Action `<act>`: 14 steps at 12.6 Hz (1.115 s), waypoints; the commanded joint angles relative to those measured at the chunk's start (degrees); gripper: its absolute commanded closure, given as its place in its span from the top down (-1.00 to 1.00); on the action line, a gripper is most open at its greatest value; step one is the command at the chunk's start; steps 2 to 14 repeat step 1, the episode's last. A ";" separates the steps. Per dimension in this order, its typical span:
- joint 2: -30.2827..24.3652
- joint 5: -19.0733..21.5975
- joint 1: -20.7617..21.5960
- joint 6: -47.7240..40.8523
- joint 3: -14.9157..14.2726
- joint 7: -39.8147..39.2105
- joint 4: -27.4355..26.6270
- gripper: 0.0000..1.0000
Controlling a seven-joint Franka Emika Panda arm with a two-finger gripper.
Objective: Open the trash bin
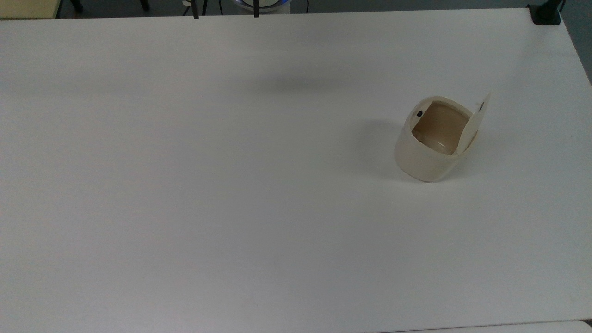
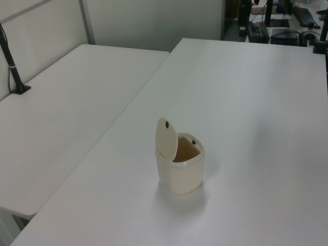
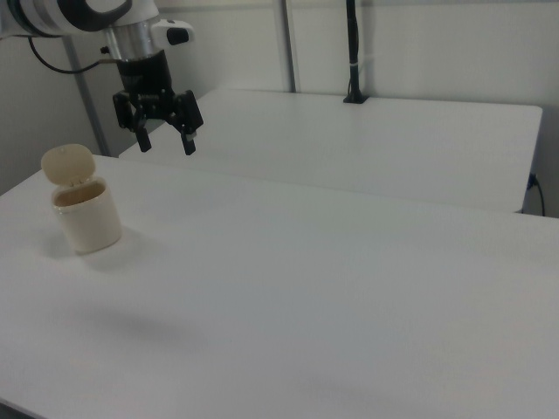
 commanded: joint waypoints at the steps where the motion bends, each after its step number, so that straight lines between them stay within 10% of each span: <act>1: -1.39 -0.39 0.28 0.37 -0.11 3.30 -1.24 1.00; 14: -1.39 -0.39 0.28 0.37 -0.11 3.30 -1.24 1.00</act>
